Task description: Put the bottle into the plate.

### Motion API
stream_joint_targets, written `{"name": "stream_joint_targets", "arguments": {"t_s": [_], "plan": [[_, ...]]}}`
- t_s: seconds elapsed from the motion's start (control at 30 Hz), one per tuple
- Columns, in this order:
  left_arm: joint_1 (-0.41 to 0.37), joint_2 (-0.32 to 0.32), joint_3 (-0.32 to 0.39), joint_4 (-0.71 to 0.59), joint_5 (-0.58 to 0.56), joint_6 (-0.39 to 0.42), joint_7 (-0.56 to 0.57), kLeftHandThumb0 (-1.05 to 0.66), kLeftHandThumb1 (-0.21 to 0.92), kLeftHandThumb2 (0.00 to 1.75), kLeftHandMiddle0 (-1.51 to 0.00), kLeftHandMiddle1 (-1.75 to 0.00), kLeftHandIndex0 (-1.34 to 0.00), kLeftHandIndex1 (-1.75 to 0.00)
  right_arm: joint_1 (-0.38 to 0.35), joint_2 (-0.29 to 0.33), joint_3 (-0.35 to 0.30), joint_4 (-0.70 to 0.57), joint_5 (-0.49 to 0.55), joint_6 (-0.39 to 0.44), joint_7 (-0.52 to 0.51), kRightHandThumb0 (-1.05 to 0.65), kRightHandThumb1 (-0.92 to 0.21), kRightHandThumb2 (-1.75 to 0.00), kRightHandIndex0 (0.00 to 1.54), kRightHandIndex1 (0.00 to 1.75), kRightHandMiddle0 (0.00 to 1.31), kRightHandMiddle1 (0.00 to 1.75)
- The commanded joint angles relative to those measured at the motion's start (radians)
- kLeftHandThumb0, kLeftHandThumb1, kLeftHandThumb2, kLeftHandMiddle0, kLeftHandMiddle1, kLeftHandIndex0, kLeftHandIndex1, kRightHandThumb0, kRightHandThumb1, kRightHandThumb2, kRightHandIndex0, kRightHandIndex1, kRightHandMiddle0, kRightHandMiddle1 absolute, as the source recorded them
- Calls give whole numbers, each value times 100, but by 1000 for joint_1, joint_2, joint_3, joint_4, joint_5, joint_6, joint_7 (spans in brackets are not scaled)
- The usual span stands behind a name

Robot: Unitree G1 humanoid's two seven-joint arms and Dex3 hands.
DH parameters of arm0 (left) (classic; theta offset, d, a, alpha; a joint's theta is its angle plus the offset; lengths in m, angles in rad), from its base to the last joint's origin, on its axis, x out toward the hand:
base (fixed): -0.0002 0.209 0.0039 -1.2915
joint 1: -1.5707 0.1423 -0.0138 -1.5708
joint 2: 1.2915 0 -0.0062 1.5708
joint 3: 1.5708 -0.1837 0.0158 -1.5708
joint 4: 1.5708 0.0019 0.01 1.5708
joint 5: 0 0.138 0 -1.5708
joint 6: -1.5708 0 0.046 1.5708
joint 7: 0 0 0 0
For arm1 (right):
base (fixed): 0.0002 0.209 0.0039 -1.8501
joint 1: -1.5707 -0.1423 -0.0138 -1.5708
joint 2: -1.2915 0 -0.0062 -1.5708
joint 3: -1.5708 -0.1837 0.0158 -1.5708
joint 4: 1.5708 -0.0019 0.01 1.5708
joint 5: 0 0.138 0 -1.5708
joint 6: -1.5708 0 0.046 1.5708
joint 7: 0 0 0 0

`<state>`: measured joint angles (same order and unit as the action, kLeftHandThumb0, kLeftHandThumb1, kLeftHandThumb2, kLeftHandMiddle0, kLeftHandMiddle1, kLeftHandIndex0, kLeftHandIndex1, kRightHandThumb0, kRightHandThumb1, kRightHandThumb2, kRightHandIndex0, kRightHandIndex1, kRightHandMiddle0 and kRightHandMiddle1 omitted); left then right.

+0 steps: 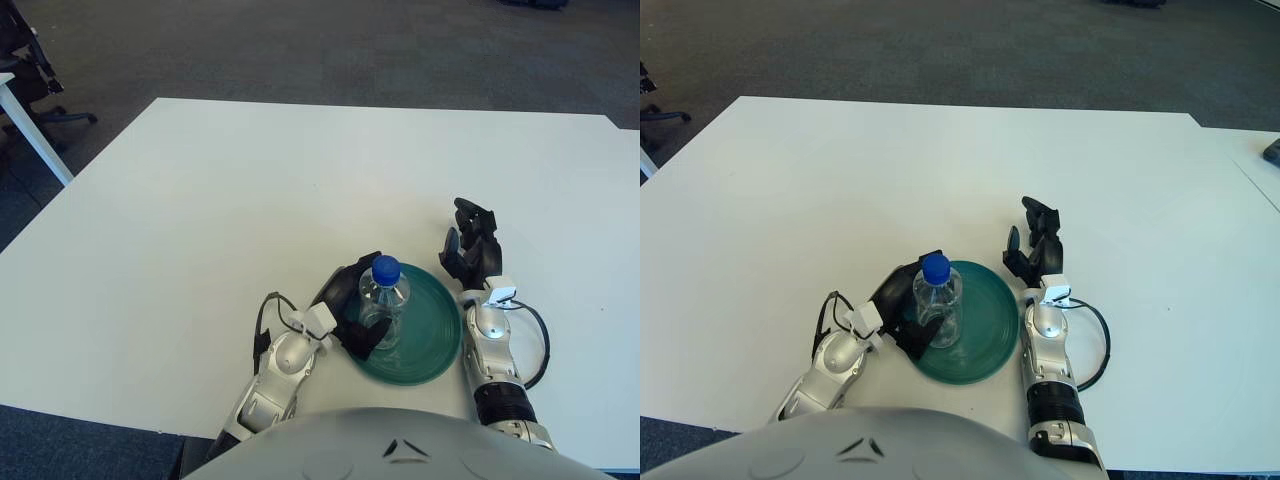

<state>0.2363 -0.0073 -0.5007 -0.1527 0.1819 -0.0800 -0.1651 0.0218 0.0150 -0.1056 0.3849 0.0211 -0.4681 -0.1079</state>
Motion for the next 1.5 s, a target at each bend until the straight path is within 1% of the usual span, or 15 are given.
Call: {"name": "stream_joint_targets", "arguments": {"t_s": [0.0,0.23,0.37,0.43,0.47,0.53,0.57,0.63,0.7,0.73,0.83,1.0,1.1,1.23,1.47], "plan": [[3,-12,-5,35,9,-2,27,-10,26,135,-132,-175,-106,-175,59,23,7,53,-6,41,-6,-40,-76,-90,51,36,2,101],[-6,-19,-8,59,27,-27,56,-13,24,138,-135,-175,-110,-175,63,18,10,44,-14,39,-10,-42,-78,-90,48,35,2,101],[-22,-7,-4,76,19,-59,41,-15,24,137,-133,-175,-106,-175,64,17,11,42,-16,42,-12,-42,-78,-90,48,35,2,101],[-31,3,-5,87,15,-85,26,-19,28,131,-128,-175,-97,-175,64,17,11,41,-19,46,-15,-42,-78,-90,47,35,2,101],[-36,8,-6,93,11,-98,18,-28,35,124,-112,-175,-79,-175,64,16,11,40,-20,48,-17,-42,-78,-90,48,35,2,101],[-42,16,-5,105,0,-115,1,-35,41,117,-96,-175,-64,-175,65,16,11,38,-24,52,-20,-42,-78,-90,48,35,2,101],[-44,20,-3,110,-6,-121,-7,-43,45,109,-79,-170,-52,-170,65,15,11,36,-25,53,-21,-43,-78,-90,47,35,2,101],[-47,23,-1,117,-13,-130,-16,-62,60,77,-38,-159,-24,-159,65,15,11,35,-27,55,-23,-44,-79,-89,47,35,1,100],[-40,31,-1,113,-17,-130,-27,-69,66,65,-24,-155,-14,-155,65,14,12,33,-29,58,-25,-44,-79,-89,47,35,1,99],[-36,42,-4,104,-18,-120,-40,-76,70,55,-19,-146,-9,-139,66,13,13,32,-32,58,-28,-45,-80,-87,47,35,1,99],[-32,59,-6,88,-16,-101,-59,-93,81,32,-11,-116,-3,-93,68,14,14,31,-39,58,-33,-47,-82,-84,47,35,1,98],[-39,66,-1,69,-11,-81,-64,-103,90,14,-6,-78,0,-51,62,11,13,43,-43,54,-32,-49,-84,-81,48,36,1,97],[-39,68,2,67,-11,-84,-64,-104,91,13,-6,-54,0,-36,60,8,12,50,-45,51,-30,-51,-86,-77,48,36,1,97],[-49,89,17,105,-10,-153,-64,-105,92,16,-6,-27,0,-22,57,3,14,60,-48,42,-26,-55,-90,-71,46,33,0,95],[-68,98,25,156,6,-230,-49,-105,92,24,-2,-8,0,-12,56,-2,14,71,-47,32,-22,-56,-92,-69,45,31,0,93]]}}
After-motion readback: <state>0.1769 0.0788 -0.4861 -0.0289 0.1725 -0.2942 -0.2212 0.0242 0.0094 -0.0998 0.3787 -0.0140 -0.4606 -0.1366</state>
